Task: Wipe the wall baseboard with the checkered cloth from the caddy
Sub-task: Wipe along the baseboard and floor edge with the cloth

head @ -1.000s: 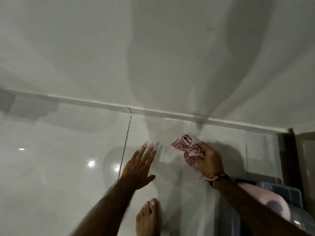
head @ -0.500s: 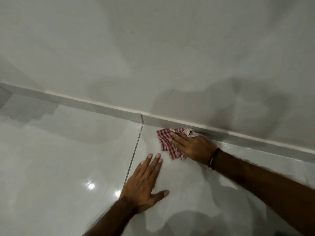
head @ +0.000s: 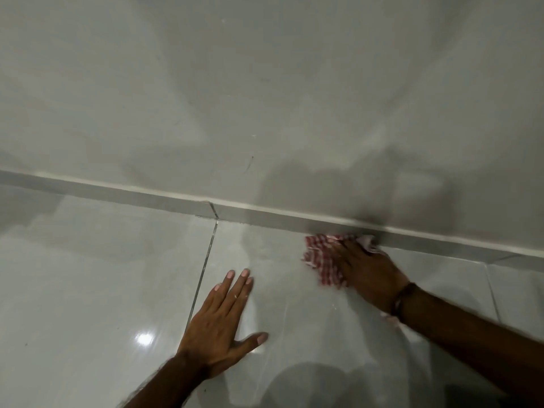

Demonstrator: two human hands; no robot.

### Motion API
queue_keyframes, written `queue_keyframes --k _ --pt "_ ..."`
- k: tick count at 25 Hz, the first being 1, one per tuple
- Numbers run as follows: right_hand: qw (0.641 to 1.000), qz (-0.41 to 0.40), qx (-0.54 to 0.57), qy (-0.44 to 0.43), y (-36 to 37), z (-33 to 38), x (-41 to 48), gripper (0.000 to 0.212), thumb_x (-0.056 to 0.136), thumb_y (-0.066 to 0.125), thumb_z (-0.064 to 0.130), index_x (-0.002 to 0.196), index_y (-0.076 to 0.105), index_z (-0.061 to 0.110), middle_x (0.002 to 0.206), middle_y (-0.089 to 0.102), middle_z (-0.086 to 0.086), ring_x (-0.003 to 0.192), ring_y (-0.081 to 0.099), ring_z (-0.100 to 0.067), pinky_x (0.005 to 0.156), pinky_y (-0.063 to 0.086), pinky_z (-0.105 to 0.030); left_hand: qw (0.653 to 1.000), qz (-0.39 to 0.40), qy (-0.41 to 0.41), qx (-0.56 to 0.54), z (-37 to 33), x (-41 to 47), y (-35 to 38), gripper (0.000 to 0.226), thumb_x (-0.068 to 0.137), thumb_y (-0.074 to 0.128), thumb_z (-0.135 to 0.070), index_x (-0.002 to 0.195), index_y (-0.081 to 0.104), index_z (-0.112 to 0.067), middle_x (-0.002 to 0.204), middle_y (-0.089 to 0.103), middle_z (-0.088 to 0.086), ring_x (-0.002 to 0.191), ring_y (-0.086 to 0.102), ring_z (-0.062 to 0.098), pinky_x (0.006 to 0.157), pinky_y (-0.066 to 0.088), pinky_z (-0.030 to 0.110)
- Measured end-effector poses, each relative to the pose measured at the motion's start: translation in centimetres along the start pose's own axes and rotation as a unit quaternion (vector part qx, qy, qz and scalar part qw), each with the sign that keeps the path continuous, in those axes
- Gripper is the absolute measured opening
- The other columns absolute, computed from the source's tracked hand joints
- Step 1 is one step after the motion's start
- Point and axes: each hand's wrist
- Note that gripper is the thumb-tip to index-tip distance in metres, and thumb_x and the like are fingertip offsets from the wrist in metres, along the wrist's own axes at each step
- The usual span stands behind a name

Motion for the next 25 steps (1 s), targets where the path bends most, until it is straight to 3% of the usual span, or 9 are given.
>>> queue_keyframes --k 3,6,9,11,14,17,19,22,25 --pt "0.998 0.023 0.016 0.049 0.1 -2.9 -4.9 0.045 0.081 0.053 -0.002 0.125 0.062 -0.001 0.127 0.064 -0.018 0.112 0.065 -0.034 0.080 0.060 -0.044 1.000 -0.006 0.002 0.002 0.1 0.0 0.3 0.103 0.095 0.041 -0.084 0.168 -0.002 -0.025 0.177 -0.008 -0.010 0.163 -0.009 0.016 0.128 0.000 0.036" --pt "0.990 0.095 0.017 0.103 -0.4 -4.0 -7.5 0.063 0.065 0.078 -0.002 0.126 0.061 -0.002 0.127 0.064 -0.019 0.110 0.066 -0.035 0.080 0.059 -0.047 1.000 -0.004 0.006 -0.003 0.1 0.0 0.2 0.104 0.095 0.040 -0.085 0.168 -0.003 -0.025 0.177 -0.008 -0.009 0.163 -0.009 0.016 0.130 0.004 0.038" --pt "0.980 0.163 0.022 0.116 -1.2 -5.1 -8.2 0.070 0.063 0.082 0.009 0.128 0.060 0.001 0.128 0.064 -0.017 0.110 0.066 -0.032 0.083 0.056 -0.047 1.000 0.005 0.008 -0.003 -0.1 0.0 -0.2 0.104 0.095 0.037 -0.085 0.168 -0.005 -0.024 0.177 -0.011 -0.008 0.162 -0.013 0.016 0.131 0.009 0.044" --pt "0.977 0.177 0.036 0.112 -1.5 -5.8 -8.3 0.072 0.059 0.085 0.013 0.126 0.061 0.002 0.124 0.066 -0.017 0.105 0.069 -0.031 0.078 0.059 -0.044 1.000 0.010 0.006 -0.007 -0.2 0.0 -0.4 0.104 0.095 0.035 -0.086 0.167 -0.008 -0.025 0.176 -0.013 -0.009 0.161 -0.015 0.015 0.131 0.011 0.046" --pt "0.985 0.111 0.101 0.090 -1.7 -6.1 -8.0 0.062 0.071 0.074 0.018 0.129 0.057 0.002 0.125 0.065 -0.018 0.105 0.069 -0.033 0.076 0.060 -0.041 1.000 0.007 0.002 -0.017 -0.4 0.0 -0.4 0.105 0.094 0.036 -0.087 0.168 -0.006 -0.025 0.177 -0.010 -0.008 0.162 -0.013 0.016 0.131 0.015 0.049" --pt "0.976 0.037 0.211 0.023 -1.4 -2.9 -3.3 0.053 0.088 0.046 0.021 0.139 0.047 0.008 0.143 0.051 -0.013 0.131 0.051 -0.025 0.109 0.042 -0.034 1.000 0.002 0.003 -0.007 -0.4 0.0 -0.5 0.106 0.094 0.039 -0.086 0.168 0.000 -0.022 0.177 -0.005 -0.006 0.163 -0.008 0.019 0.131 0.014 0.047" --pt "0.968 0.057 0.243 -0.010 -0.6 1.2 2.8 0.057 0.091 0.046 0.025 0.144 0.040 0.005 0.151 0.041 -0.012 0.141 0.036 -0.026 0.117 0.031 -0.040 1.000 -0.002 0.009 0.009 -0.3 -0.1 -0.5 0.106 0.094 0.040 -0.085 0.169 0.004 -0.020 0.178 -0.001 -0.004 0.163 -0.006 0.020 0.129 0.010 0.044" --pt "0.971 0.101 0.212 -0.032 -0.2 6.3 10.3 0.065 0.091 0.055 0.031 0.146 0.035 0.002 0.152 0.038 -0.016 0.141 0.035 -0.029 0.116 0.030 -0.046 1.000 0.011 -0.004 0.012 -0.4 0.0 -0.6 0.105 0.093 0.035 -0.086 0.168 0.007 -0.018 0.177 0.004 -0.001 0.163 -0.007 0.019 0.131 0.012 0.046" --pt "0.981 0.110 0.154 -0.045 -0.5 4.9 9.0 0.057 0.093 0.044 0.020 0.146 0.035 0.002 0.154 0.035 -0.017 0.141 0.034 -0.031 0.112 0.033 -0.050 1.000 0.018 -0.004 0.004 -0.5 -0.1 -0.8 0.105 0.093 0.037 -0.084 0.168 0.006 -0.019 0.177 0.002 -0.002 0.163 -0.009 0.019 0.130 0.014 0.049"
Point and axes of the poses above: each hand's wrist, its own x-axis towards the middle knuckle, its own y-axis out of the palm, z = x × y
